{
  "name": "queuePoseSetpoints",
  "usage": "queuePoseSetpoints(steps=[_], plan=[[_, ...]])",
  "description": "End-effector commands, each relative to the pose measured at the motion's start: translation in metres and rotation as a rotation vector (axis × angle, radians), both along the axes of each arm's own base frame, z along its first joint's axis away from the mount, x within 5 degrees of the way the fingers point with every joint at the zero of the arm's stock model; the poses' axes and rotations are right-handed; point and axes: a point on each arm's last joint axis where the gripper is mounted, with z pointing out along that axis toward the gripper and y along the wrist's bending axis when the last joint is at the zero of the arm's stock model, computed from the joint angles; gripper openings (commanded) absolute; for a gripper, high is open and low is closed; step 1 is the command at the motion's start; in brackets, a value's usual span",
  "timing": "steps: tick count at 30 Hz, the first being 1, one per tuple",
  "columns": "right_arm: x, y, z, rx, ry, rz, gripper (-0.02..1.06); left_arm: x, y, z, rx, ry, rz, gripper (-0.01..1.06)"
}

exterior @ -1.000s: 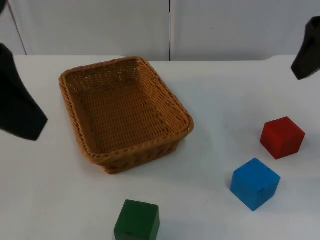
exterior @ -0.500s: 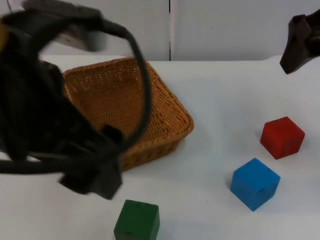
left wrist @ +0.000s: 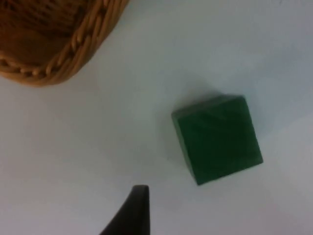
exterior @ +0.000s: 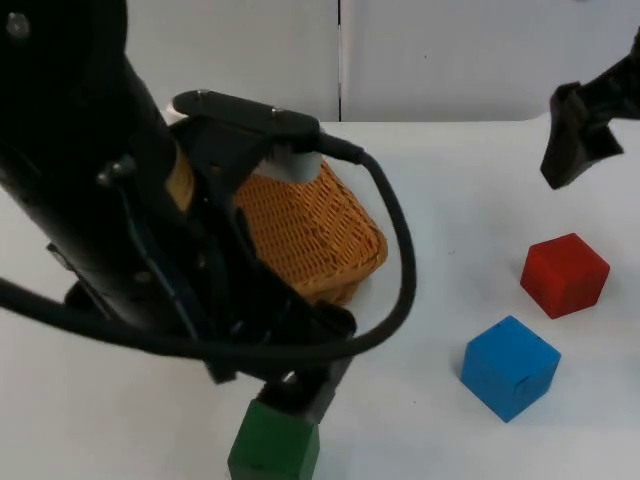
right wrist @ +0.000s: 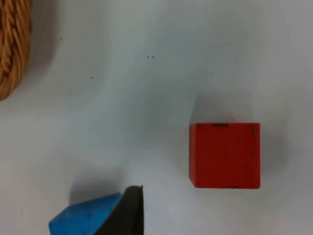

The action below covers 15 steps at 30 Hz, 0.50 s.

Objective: Pick up one cube with each hand and place exactly two cubes into the same basket, leaving the remaining cube outside.

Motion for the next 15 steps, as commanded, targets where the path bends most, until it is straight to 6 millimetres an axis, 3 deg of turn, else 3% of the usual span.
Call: queuePoseSetpoints(steps=[1,9,15], plan=[[0.006,-0.003,-0.006,0.006,0.001,-0.022,1.05,0.003,-0.005,0.002,-0.031,-0.037,0.010,1.05],[0.015,-0.006,-0.020,0.003,-0.002,-0.038,1.05,0.011,-0.001,-0.002,0.016,-0.088,0.091,1.05],[0.021,-0.004,-0.025,0.016,-0.031,-0.038,1.05,0.015,-0.004,-0.022,0.057,-0.043,0.128,1.05]])
